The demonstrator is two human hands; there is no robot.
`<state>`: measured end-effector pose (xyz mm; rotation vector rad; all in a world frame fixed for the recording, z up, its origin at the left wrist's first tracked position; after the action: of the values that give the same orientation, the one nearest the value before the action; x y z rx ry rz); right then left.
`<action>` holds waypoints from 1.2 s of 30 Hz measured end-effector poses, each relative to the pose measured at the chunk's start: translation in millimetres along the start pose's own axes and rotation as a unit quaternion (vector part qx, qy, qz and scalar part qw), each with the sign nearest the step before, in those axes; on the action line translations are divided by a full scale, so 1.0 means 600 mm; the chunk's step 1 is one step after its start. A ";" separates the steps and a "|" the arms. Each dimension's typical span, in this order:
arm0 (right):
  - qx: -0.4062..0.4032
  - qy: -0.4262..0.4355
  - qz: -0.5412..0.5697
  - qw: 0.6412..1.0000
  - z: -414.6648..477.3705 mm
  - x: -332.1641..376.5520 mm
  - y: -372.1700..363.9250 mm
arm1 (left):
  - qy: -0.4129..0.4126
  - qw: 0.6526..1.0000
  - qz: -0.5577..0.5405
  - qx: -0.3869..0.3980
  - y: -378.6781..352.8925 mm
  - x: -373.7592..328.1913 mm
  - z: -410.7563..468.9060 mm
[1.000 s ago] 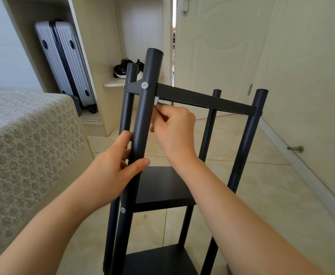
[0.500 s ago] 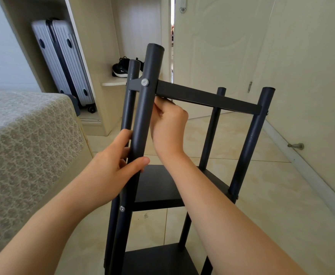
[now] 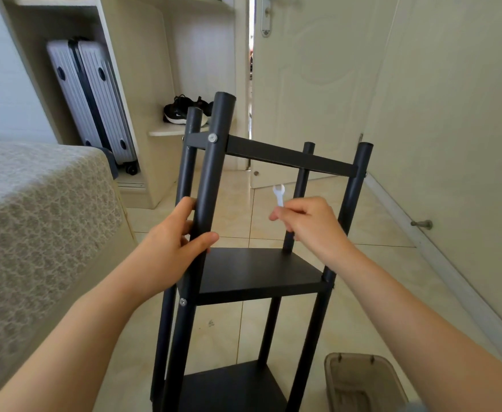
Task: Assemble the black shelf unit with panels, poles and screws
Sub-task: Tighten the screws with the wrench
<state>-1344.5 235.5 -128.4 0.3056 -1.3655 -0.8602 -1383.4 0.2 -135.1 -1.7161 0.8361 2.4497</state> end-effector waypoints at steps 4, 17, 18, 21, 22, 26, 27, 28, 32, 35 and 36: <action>-0.008 -0.049 -0.100 0.994 -0.018 -0.041 0.033 | 0.001 1.000 0.021 -0.010 0.005 0.003 -0.006; -0.043 -0.160 0.084 0.983 -0.029 -0.096 0.101 | 0.003 0.993 0.084 -0.081 0.022 0.006 -0.008; -0.041 -0.153 0.114 0.981 -0.027 -0.095 0.098 | 0.000 0.991 0.101 -0.092 0.023 0.007 -0.005; -0.042 -0.149 0.175 0.972 -0.024 -0.088 0.094 | 0.001 0.980 0.154 -0.129 0.031 0.011 0.003; -0.044 -0.144 0.186 0.971 -0.024 -0.086 0.092 | 0.003 0.978 0.154 -0.140 0.033 0.014 0.006; -0.034 -0.111 0.198 0.973 -0.026 -0.079 0.088 | 0.008 0.976 0.135 -0.171 0.038 0.024 0.019; -0.030 -0.106 0.199 0.974 -0.027 -0.078 0.088 | 0.005 0.976 0.129 -0.178 0.040 0.027 0.022; -0.029 -0.102 0.198 0.974 -0.027 -0.077 0.088 | 0.000 0.975 0.122 -0.185 0.041 0.030 0.025; -0.034 -0.082 0.194 0.977 -0.031 -0.075 0.087 | -0.003 0.975 0.091 -0.203 0.040 0.045 0.036; -0.029 -0.060 0.198 0.978 -0.038 -0.067 0.086 | 0.023 0.976 0.067 -0.204 0.037 0.064 0.044; -0.028 -0.054 0.195 0.979 -0.040 -0.064 0.086 | 0.030 0.977 0.061 -0.203 0.035 0.069 0.046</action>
<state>-1302.3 289.8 -127.9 -0.0559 -1.4372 -0.5922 -1430.1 -17.1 -156.6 -1.9194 0.4776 2.8190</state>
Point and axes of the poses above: each hand's wrist, its own z-axis towards the middle knuckle, its own y-axis out of the back of the hand, x = y × z, the point moved 2 cm from there along z, towards the middle knuckle, and after that the axes turned 14 degrees about -z, right-handed, at the moved point
